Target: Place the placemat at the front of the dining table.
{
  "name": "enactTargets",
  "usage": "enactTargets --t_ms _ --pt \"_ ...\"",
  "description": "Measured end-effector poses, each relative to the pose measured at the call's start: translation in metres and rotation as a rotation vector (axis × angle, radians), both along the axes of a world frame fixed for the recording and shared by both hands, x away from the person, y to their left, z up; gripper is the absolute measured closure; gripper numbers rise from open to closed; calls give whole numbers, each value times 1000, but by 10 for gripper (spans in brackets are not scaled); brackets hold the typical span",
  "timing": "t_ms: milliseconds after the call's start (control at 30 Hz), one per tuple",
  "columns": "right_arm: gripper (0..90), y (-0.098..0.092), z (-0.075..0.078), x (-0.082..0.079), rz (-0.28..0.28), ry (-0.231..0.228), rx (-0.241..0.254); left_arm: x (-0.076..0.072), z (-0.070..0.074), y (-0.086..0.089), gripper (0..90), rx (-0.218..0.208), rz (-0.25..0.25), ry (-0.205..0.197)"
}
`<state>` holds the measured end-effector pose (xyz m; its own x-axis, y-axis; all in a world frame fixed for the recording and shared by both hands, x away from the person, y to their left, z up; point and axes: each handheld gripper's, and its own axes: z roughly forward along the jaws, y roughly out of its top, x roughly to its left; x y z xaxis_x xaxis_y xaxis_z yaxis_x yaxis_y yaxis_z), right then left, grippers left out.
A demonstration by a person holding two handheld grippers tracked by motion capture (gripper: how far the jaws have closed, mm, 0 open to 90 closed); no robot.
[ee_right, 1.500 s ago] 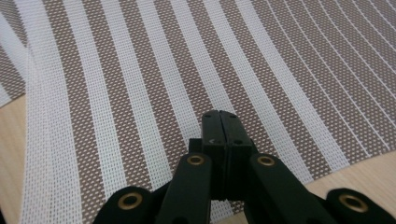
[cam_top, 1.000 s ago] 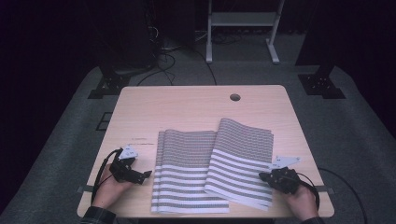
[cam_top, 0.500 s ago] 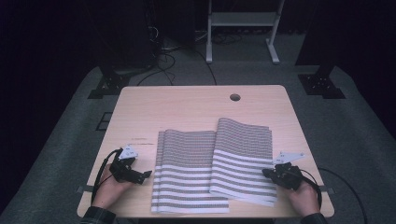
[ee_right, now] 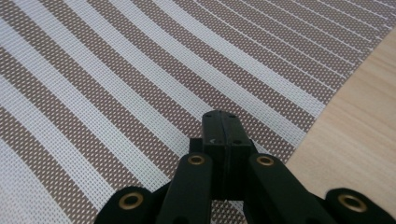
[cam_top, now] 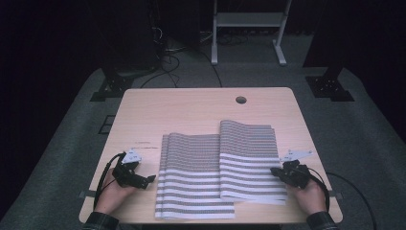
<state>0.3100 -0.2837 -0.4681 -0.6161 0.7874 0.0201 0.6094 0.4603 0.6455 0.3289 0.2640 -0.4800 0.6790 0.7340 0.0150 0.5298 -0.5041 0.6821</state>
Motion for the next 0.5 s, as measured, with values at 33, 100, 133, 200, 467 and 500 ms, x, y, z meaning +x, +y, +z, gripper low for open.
enactTargets --t_ms 33,100,133,200,467,500 --pt "899 0 0 1 0 0 -3 0 0 0 0 0 0 0" --pt "899 0 0 5 -7 -1 -8 0 0 0 0 0 0 0" --pt "899 0 0 7 -9 -2 -10 0 0 0 0 0 0 0" --pt "899 -1 1 11 -19 -2 -16 0 0 0 0 0 0 0" --pt "899 -4 0 26 -44 -15 -12 0 0 0 0 -1 -2 -1" --pt "900 -4 0 27 -47 -17 -17 0 0 0 0 0 -2 -1"
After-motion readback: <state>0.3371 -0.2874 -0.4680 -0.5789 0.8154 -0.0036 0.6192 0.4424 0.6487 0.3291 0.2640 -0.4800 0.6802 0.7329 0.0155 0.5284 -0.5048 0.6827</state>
